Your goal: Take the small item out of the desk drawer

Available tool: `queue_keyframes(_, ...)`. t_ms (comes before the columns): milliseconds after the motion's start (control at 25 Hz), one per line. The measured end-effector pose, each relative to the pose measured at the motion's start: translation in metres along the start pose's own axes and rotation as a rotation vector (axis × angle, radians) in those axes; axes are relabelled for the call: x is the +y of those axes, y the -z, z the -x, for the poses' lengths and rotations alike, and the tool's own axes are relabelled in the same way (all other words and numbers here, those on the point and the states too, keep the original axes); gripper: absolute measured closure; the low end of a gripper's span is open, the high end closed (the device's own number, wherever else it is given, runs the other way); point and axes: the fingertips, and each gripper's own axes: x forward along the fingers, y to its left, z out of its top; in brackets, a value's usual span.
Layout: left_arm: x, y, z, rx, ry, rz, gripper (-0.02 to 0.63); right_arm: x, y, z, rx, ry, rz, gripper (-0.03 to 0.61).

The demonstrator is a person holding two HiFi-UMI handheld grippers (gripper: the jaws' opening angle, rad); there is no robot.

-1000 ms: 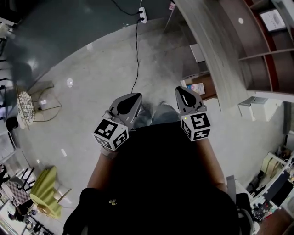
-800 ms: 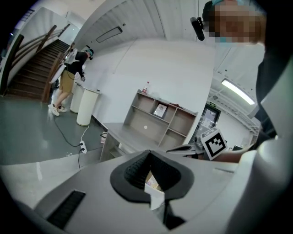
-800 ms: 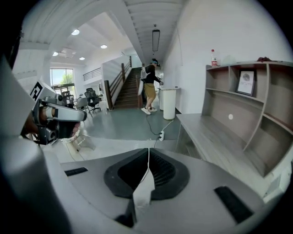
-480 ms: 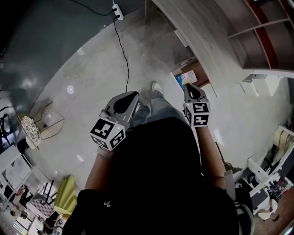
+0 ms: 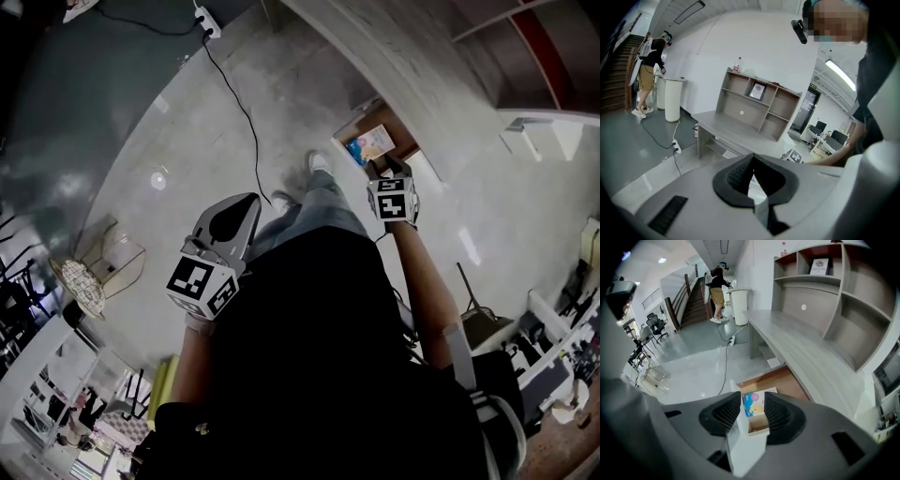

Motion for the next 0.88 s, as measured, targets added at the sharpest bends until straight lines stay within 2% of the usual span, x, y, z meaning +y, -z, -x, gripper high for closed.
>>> queue_keyframes(200,0.007,-0.001,-0.007,0.029,-0.053,0.009,0.604,-0.023,0.017,-0.04,0.087,0.003,-0.059,0.367)
queue_keyframes(400,0.01,-0.002,-0.016,0.058,-0.084,-0.005,0.604,-0.043,0.026,-0.073,0.117,0.027,-0.107,0.269)
queue_keyframes(560,0.01,0.001,-0.021,0.088,-0.105,-0.034,0.604,-0.054,0.032,-0.097,0.144,0.028,-0.083,0.23)
queue_keyframes(880,0.019,0.002,-0.022,0.099,-0.15,0.004,0.604,-0.061,0.046,-0.131,0.222,-0.007,-0.02,0.188)
